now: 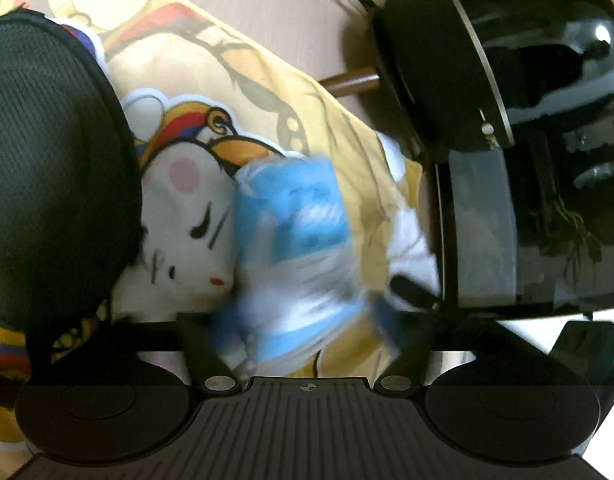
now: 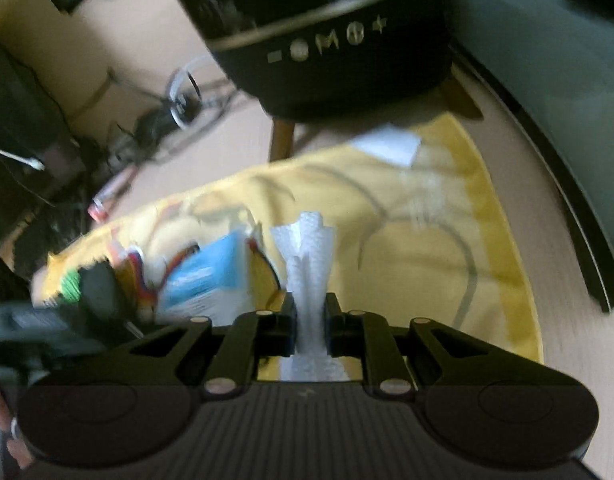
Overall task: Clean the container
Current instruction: 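Lift the wipes pack with the left gripper while the right brings the paper towel over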
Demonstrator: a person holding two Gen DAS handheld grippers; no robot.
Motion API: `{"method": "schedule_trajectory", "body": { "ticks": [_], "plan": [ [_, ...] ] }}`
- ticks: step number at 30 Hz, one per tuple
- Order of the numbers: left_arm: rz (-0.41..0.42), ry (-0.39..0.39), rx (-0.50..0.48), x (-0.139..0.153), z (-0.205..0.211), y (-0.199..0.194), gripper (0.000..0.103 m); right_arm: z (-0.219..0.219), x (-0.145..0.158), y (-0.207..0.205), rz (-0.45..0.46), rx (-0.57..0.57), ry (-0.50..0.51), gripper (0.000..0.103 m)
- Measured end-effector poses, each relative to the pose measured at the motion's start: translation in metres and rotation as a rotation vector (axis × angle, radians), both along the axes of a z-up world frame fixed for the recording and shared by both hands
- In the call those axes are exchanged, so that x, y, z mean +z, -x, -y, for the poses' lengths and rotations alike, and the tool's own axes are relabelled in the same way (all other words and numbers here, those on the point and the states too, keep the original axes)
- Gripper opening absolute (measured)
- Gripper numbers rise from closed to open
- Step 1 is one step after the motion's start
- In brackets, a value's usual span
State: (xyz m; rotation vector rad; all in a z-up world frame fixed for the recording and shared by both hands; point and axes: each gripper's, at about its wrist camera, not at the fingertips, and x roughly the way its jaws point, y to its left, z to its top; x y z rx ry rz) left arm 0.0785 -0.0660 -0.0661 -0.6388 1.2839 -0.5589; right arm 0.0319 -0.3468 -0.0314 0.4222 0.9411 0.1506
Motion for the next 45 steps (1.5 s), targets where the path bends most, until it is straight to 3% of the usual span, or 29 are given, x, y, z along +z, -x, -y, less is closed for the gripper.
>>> {"method": "schedule_trajectory", "body": {
  "ticks": [2, 5, 6, 7, 9, 11, 13, 18, 21, 23, 24, 28, 30, 33, 35, 38, 40, 42, 45],
  "plan": [
    [0.103, -0.079, -0.039, 0.012, 0.008, 0.002, 0.038, 0.005, 0.002, 0.000, 0.051, 0.004, -0.022, 0.016],
    [0.343, -0.280, -0.137, 0.045, 0.026, 0.006, 0.038, 0.013, 0.003, -0.011, 0.084, 0.018, -0.064, 0.016],
    [0.429, -0.364, -0.174, 0.056, 0.033, 0.008, 0.045, 0.015, 0.002, -0.017, 0.083, 0.017, -0.066, 0.018],
    [0.459, -0.419, -0.183, 0.062, 0.037, 0.008, 0.065, 0.015, 0.001, -0.022, 0.075, 0.015, -0.054, 0.018],
    [0.437, -0.406, -0.165, 0.068, 0.033, 0.008, 0.087, 0.010, -0.003, -0.025, 0.067, 0.026, -0.021, 0.018],
    [0.380, -0.337, -0.158, 0.065, 0.030, 0.008, 0.088, 0.004, -0.010, -0.022, 0.060, 0.052, -0.014, 0.017],
    [0.329, -0.279, -0.164, 0.058, 0.033, 0.002, 0.088, 0.001, -0.020, -0.019, 0.037, 0.068, -0.077, 0.017],
    [0.167, -0.241, -0.147, 0.028, 0.043, -0.009, 0.088, -0.010, -0.030, -0.014, 0.007, 0.125, -0.162, 0.017],
    [0.172, -0.242, -0.131, 0.025, 0.045, -0.015, 0.086, -0.016, -0.034, -0.012, -0.023, 0.142, -0.175, 0.017],
    [0.211, -0.265, -0.121, 0.026, 0.047, -0.020, 0.073, -0.020, -0.039, -0.010, -0.049, 0.146, -0.189, 0.017],
    [0.232, -0.294, -0.117, 0.026, 0.047, -0.023, 0.058, -0.021, -0.039, -0.008, -0.045, 0.142, -0.188, 0.017],
    [0.259, -0.300, -0.120, 0.025, 0.046, -0.034, 0.056, -0.018, -0.034, 0.004, -0.008, 0.104, -0.173, 0.017],
    [0.369, -0.395, -0.184, 0.037, 0.055, -0.027, 0.055, -0.009, -0.029, 0.007, 0.010, 0.057, -0.155, 0.017],
    [0.650, -0.601, -0.375, 0.057, 0.076, 0.005, 0.048, -0.001, -0.008, 0.006, 0.083, 0.024, -0.110, 0.017],
    [0.729, -0.661, -0.479, 0.061, 0.086, 0.024, 0.044, 0.000, 0.008, -0.002, 0.137, 0.031, -0.120, 0.017],
    [0.758, -0.686, -0.561, 0.054, 0.098, 0.043, 0.045, -0.015, 0.028, -0.024, 0.186, 0.118, -0.182, 0.017],
    [0.758, -0.661, -0.580, 0.052, 0.103, 0.049, 0.047, -0.034, 0.034, -0.042, 0.192, 0.200, -0.194, 0.017],
    [0.731, -0.608, -0.566, 0.052, 0.102, 0.051, 0.050, -0.056, 0.027, -0.059, 0.165, 0.272, -0.150, 0.017],
    [0.690, -0.577, -0.512, 0.053, 0.092, 0.049, 0.064, -0.076, 0.011, -0.072, 0.110, 0.310, -0.057, 0.016]
  ]
}}
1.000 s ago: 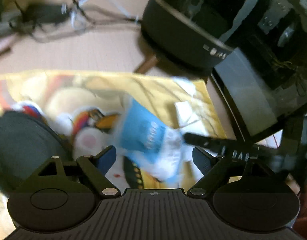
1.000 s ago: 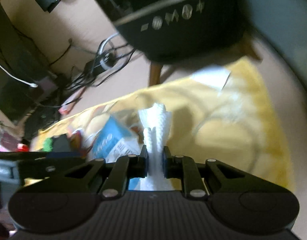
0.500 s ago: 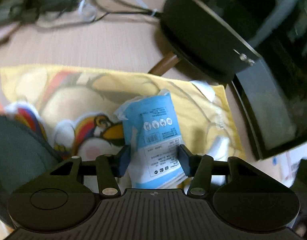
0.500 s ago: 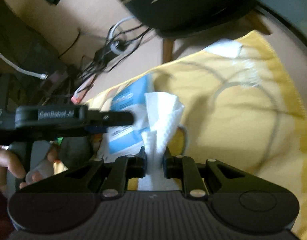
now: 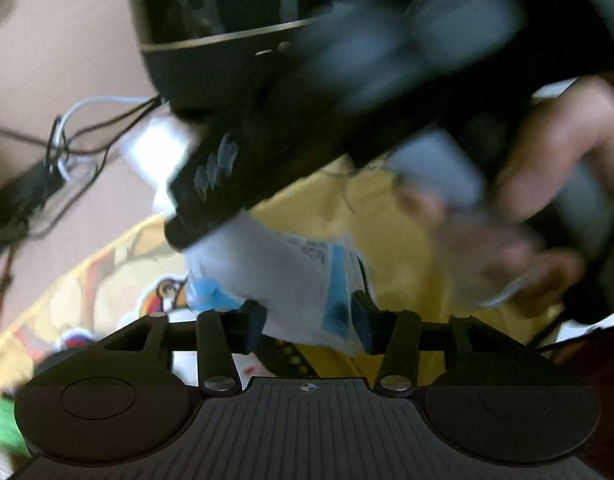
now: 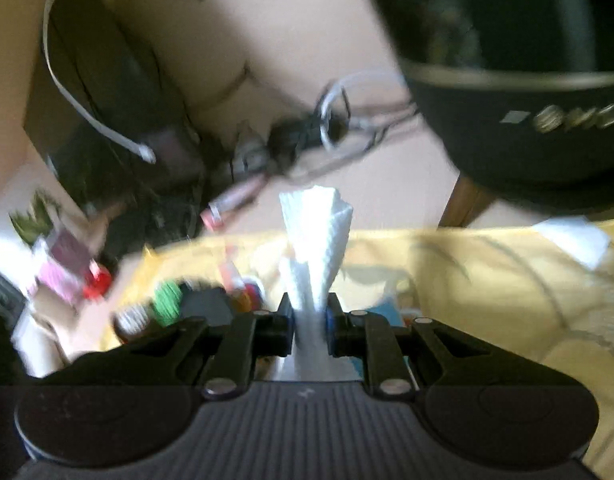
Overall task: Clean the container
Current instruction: 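Lift the wipes pack with the left gripper while the right brings the paper towel over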
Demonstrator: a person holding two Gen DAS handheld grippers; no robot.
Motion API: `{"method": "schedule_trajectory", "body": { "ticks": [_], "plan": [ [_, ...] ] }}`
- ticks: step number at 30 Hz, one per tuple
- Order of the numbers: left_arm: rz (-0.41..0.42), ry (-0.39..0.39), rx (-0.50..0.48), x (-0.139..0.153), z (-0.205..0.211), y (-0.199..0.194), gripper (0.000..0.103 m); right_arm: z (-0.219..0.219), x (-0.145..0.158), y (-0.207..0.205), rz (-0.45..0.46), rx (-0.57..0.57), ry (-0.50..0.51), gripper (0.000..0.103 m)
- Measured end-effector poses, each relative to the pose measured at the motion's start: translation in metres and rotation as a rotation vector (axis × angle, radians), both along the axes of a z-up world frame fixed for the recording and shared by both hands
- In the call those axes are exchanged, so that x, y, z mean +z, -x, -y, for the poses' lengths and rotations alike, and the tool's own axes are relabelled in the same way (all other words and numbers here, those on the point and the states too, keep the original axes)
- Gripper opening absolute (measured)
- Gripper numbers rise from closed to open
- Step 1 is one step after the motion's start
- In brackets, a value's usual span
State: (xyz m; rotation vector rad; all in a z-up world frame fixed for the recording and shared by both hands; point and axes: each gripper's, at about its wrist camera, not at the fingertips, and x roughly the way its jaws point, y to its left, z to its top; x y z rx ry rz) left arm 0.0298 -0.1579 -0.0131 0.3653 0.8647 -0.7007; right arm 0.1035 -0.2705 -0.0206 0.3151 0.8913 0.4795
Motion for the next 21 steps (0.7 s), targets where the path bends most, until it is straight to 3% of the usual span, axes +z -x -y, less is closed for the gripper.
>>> {"method": "schedule_trajectory", "body": {
  "ticks": [2, 4, 9, 13, 17, 20, 21],
  "plan": [
    [-0.022, 0.028, 0.064, 0.001, -0.012, -0.005, 0.075, -0.003, -0.006, 0.003, 0.021, -0.026, 0.112, 0.016],
    [-0.070, 0.081, 0.126, -0.001, -0.025, -0.013, 0.082, 0.009, -0.011, 0.008, 0.005, -0.068, 0.128, 0.016],
    [-0.327, 0.274, 0.245, -0.022, -0.043, -0.044, 0.093, 0.043, -0.028, 0.026, -0.076, -0.113, 0.108, 0.016],
    [-0.566, 0.388, 0.335, -0.051, -0.047, -0.064, 0.094, 0.053, -0.040, 0.040, -0.130, -0.129, 0.050, 0.016],
    [-0.561, 0.385, 0.328, -0.052, -0.045, -0.069, 0.093, 0.064, -0.048, 0.045, -0.187, -0.171, -0.108, 0.014],
    [-0.555, 0.419, 0.348, -0.048, -0.054, -0.075, 0.081, 0.063, -0.047, 0.044, -0.189, -0.190, -0.115, 0.012],
    [-0.550, 0.433, 0.356, -0.045, -0.059, -0.076, 0.073, 0.062, -0.045, 0.043, -0.177, -0.197, -0.095, 0.012]
  ]
}}
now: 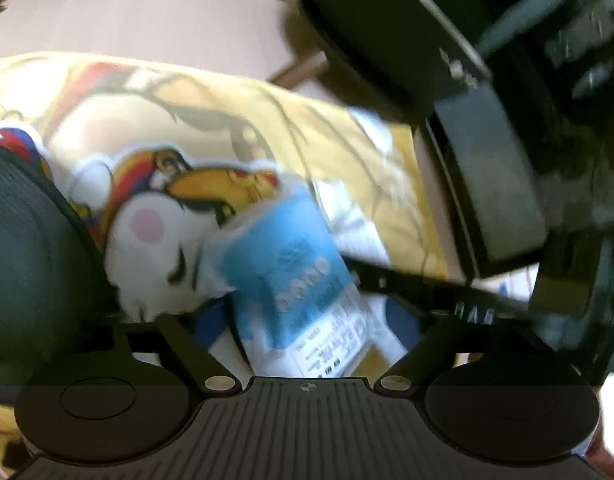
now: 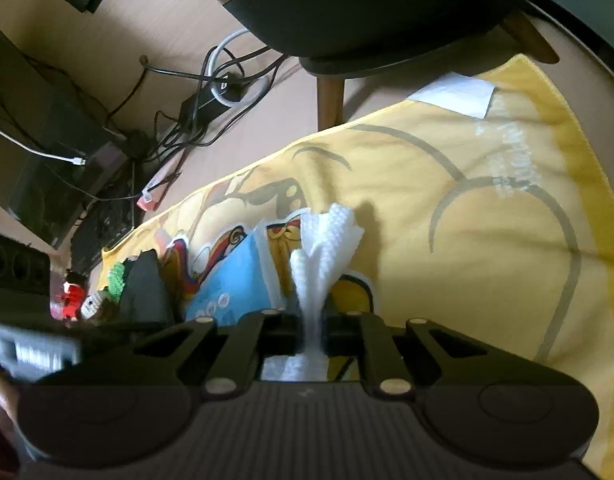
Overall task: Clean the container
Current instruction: 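Lift the wipes pack with the left gripper while the right brings the paper towel over, then rub the paper towel over the pack with the right gripper while the left holds it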
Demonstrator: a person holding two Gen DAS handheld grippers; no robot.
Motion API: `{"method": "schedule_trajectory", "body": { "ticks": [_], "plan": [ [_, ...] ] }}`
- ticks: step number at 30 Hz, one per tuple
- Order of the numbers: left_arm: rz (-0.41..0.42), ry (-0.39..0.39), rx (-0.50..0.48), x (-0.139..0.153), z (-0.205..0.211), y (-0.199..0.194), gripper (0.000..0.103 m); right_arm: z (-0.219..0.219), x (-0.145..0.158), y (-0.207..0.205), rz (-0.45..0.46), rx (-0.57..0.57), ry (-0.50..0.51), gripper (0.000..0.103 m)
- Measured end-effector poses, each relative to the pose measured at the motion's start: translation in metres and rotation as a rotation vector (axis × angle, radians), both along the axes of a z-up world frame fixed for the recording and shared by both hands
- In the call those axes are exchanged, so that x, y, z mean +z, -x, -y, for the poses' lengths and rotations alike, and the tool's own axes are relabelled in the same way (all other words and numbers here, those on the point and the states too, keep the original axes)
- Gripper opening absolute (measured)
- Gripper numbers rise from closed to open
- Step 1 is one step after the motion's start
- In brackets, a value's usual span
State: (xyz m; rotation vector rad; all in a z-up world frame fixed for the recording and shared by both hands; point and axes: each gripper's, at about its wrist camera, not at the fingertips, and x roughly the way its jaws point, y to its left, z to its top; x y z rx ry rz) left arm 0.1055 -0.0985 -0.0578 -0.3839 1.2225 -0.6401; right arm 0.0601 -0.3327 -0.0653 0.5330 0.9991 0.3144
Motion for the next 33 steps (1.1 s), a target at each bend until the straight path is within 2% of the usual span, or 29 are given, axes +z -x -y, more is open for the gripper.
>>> {"method": "schedule_trajectory", "body": {
  "ticks": [1, 3, 4, 5, 7, 9, 12, 14, 16, 17, 20, 24, 26, 28, 33],
  "plan": [
    [0.015, -0.004, 0.009, 0.003, -0.003, -0.004, 0.060, -0.001, 0.004, 0.001, 0.017, -0.002, 0.034, 0.012],
    [0.083, -0.052, -0.001, 0.012, -0.005, -0.009, 0.043, -0.002, 0.013, 0.001, 0.052, 0.002, 0.083, 0.012],
    [0.135, -0.071, -0.024, 0.019, -0.003, -0.009, 0.033, 0.000, 0.018, 0.002, 0.068, 0.003, 0.080, 0.012],
    [0.198, -0.089, -0.062, 0.027, 0.001, -0.006, 0.028, 0.001, 0.023, 0.001, 0.084, 0.002, 0.067, 0.012],
    [0.328, -0.126, -0.158, 0.041, 0.012, 0.008, 0.024, 0.004, 0.036, -0.001, 0.122, -0.007, 0.056, 0.012],
    [0.417, -0.151, -0.242, 0.049, 0.023, 0.023, 0.024, 0.005, 0.049, -0.004, 0.161, -0.017, 0.053, 0.012],
    [0.427, -0.157, -0.307, 0.046, 0.036, 0.034, 0.025, 0.002, 0.068, -0.006, 0.222, 0.005, 0.020, 0.012],
    [0.387, -0.147, -0.304, 0.040, 0.036, 0.034, 0.029, -0.003, 0.070, -0.010, 0.221, 0.039, -0.030, 0.012],
    [0.357, -0.153, -0.294, 0.035, 0.035, 0.031, 0.044, -0.010, 0.059, -0.018, 0.181, 0.069, -0.056, 0.012],
    [0.350, -0.151, -0.290, 0.034, 0.034, 0.030, 0.045, -0.015, 0.050, -0.023, 0.154, 0.088, -0.055, 0.012],
    [0.360, -0.170, -0.290, 0.037, 0.034, 0.027, 0.059, -0.023, 0.026, -0.032, 0.086, 0.095, 0.006, 0.012],
    [0.369, -0.202, -0.259, 0.048, 0.023, 0.020, 0.084, -0.011, 0.023, -0.025, 0.101, 0.050, 0.093, 0.012],
    [0.330, -0.199, -0.250, 0.047, 0.022, 0.007, 0.088, -0.002, 0.019, -0.022, 0.084, 0.022, 0.126, 0.012],
    [0.312, -0.225, -0.286, 0.045, 0.031, -0.004, 0.093, 0.010, 0.011, -0.017, 0.056, -0.007, 0.128, 0.012],
    [0.248, -0.304, -0.417, 0.032, 0.065, -0.026, 0.093, 0.031, 0.007, 0.000, 0.040, -0.086, 0.090, 0.012]
  ]
}}
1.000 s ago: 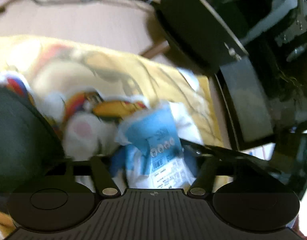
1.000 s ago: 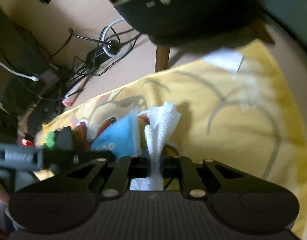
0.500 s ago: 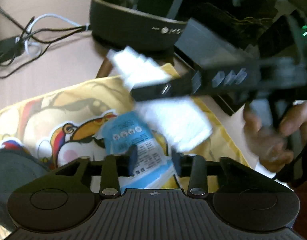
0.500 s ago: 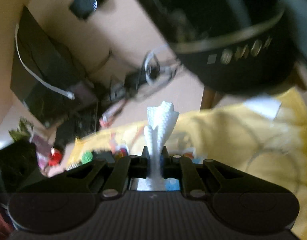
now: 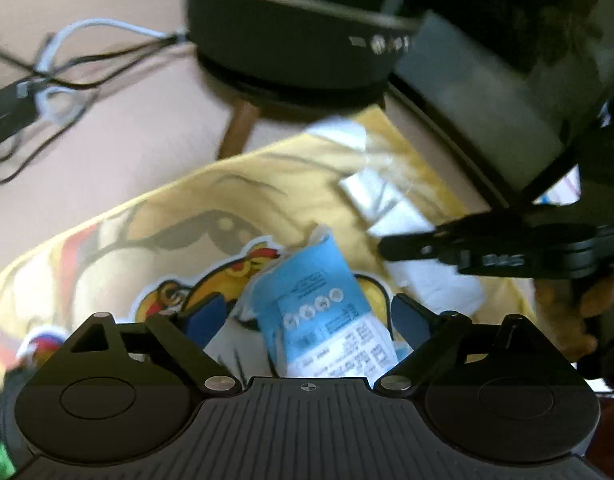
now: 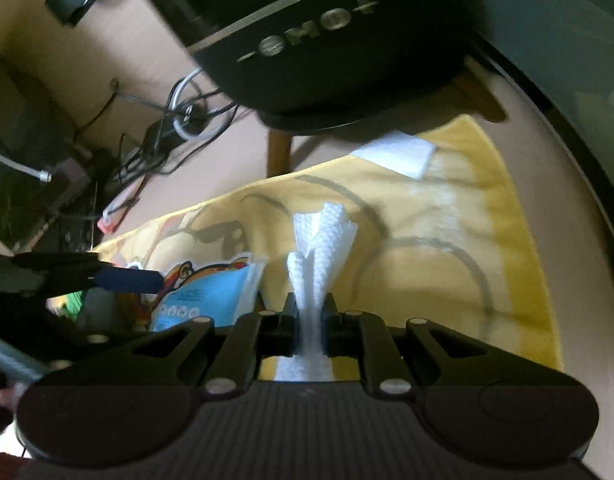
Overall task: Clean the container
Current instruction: 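Rub the paper towel over the pack with the right gripper while the left holds it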
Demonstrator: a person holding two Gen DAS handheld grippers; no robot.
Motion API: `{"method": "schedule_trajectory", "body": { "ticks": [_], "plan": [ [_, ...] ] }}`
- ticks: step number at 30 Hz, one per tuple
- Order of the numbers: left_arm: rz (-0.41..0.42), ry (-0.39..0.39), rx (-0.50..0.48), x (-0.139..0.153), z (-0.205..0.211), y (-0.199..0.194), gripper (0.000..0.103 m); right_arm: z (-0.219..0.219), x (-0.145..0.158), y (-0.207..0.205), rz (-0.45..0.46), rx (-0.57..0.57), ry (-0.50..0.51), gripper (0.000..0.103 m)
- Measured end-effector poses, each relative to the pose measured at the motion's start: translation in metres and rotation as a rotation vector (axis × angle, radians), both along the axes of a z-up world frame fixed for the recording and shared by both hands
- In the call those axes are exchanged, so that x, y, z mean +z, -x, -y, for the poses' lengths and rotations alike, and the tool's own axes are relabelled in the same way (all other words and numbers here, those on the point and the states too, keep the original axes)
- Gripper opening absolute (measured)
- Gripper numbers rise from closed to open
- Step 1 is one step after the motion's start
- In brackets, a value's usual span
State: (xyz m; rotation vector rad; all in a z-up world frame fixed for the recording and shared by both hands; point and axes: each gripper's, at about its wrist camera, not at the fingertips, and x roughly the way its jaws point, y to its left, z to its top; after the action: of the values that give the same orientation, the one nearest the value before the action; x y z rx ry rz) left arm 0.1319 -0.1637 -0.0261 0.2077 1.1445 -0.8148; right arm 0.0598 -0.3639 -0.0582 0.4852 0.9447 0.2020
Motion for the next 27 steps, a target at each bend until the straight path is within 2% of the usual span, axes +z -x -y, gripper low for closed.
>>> {"method": "schedule_trajectory", "body": {
  "ticks": [5, 6, 8, 9, 10, 13, 15, 17, 18, 19, 22, 25, 27],
  "plan": [
    [-0.011, -0.139, -0.032, -0.021, 0.027, -0.013, 0.094, 0.004, 0.004, 0.010, 0.020, -0.032, 0.010, 0.013],
    [-0.002, -0.133, -0.025, -0.022, 0.027, -0.013, 0.093, 0.004, 0.004, 0.010, 0.023, -0.034, 0.015, 0.013],
    [0.033, -0.108, -0.018, -0.017, 0.024, -0.010, 0.071, 0.004, 0.007, 0.010, 0.030, -0.033, 0.017, 0.013],
    [0.055, -0.094, -0.017, -0.014, 0.022, -0.008, 0.065, 0.004, 0.009, 0.009, 0.034, -0.032, 0.020, 0.013],
    [0.093, -0.075, -0.011, -0.008, 0.018, -0.005, 0.063, 0.005, 0.012, 0.008, 0.040, -0.028, 0.026, 0.013],
    [0.289, 0.002, 0.024, 0.023, 0.004, 0.010, 0.063, 0.003, 0.023, 0.002, 0.072, -0.015, 0.052, 0.013],
    [0.501, 0.045, 0.046, 0.041, -0.007, 0.035, 0.063, 0.001, 0.032, 0.000, 0.100, -0.006, 0.064, 0.013],
    [0.680, 0.057, 0.050, 0.044, -0.016, 0.064, 0.064, -0.002, 0.041, -0.002, 0.132, 0.007, 0.067, 0.013],
    [0.719, 0.057, 0.046, 0.040, -0.019, 0.076, 0.064, -0.004, 0.045, -0.003, 0.147, 0.015, 0.066, 0.013],
    [0.726, 0.058, 0.036, 0.034, -0.023, 0.087, 0.064, -0.008, 0.049, -0.004, 0.161, 0.027, 0.060, 0.013],
    [0.657, 0.024, -0.007, 0.011, -0.026, 0.108, 0.064, -0.020, 0.060, -0.009, 0.194, 0.079, -0.008, 0.013],
    [0.623, 0.012, -0.015, 0.002, -0.025, 0.122, 0.064, -0.034, 0.073, -0.013, 0.226, 0.164, -0.163, 0.013],
    [0.632, 0.019, -0.023, 0.002, -0.023, 0.127, 0.064, -0.044, 0.074, -0.017, 0.216, 0.226, -0.254, 0.013]
  ]
}}
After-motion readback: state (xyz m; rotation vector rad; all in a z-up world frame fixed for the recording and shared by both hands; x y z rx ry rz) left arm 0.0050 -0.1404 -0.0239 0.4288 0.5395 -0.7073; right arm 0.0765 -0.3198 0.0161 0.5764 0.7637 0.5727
